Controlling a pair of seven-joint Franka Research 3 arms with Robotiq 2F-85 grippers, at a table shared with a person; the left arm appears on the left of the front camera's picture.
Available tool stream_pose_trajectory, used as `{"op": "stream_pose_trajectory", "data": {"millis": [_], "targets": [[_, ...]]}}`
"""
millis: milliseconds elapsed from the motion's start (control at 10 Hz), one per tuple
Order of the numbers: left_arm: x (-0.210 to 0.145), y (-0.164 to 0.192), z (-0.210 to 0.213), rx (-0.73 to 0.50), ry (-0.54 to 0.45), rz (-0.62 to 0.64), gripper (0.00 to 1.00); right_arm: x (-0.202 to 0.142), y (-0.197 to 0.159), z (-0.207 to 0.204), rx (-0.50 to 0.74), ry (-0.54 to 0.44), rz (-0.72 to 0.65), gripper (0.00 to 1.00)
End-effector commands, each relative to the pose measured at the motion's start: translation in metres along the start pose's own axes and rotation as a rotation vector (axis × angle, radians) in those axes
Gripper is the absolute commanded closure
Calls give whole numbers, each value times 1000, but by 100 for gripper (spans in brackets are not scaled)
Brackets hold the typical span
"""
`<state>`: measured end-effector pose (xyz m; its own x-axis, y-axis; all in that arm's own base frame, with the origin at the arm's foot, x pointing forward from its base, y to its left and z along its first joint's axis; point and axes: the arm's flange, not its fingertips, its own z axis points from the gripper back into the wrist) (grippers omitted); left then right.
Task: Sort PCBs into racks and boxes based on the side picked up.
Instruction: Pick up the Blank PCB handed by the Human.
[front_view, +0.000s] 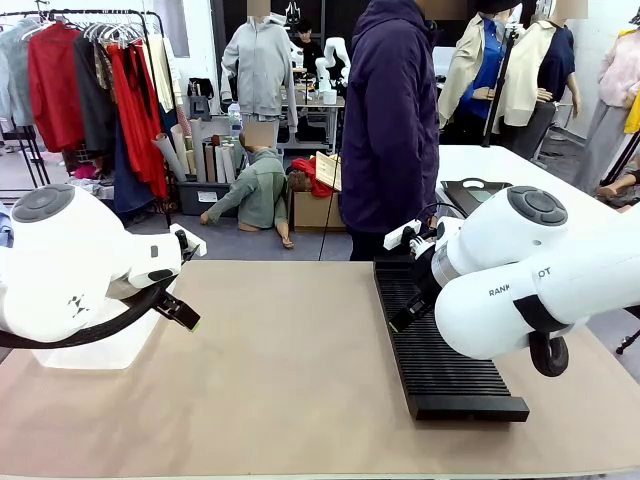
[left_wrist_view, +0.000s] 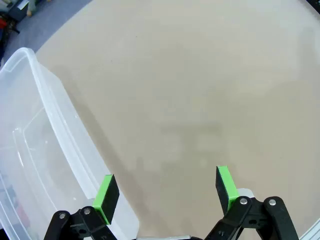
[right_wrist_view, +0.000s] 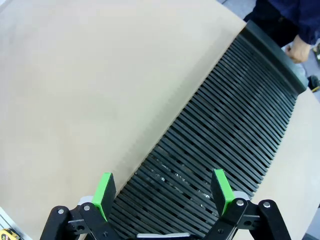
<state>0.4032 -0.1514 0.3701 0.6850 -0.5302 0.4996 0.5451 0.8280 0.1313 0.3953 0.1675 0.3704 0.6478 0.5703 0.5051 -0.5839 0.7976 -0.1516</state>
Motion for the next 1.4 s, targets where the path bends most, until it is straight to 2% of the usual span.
{"op": "stream_pose_trajectory", "data": {"millis": [0,200,600,900,1000,1300], "targets": [[0,0,0,0,0,0,0,0,0,0,0,-1,0,0],[0,0,0,0,0,0,0,0,0,0,0,0,0,0],[25,18,23,-51,-6,63,0,23,-29,28,6,-24,-48,0],[60,34,50,-218,47,175,0,46,-55,55,114,-55,-150,0],[69,39,60,-224,101,199,0,52,-62,69,144,-61,-203,0],[78,60,84,-411,116,260,0,57,-88,90,350,32,-363,0]]}}
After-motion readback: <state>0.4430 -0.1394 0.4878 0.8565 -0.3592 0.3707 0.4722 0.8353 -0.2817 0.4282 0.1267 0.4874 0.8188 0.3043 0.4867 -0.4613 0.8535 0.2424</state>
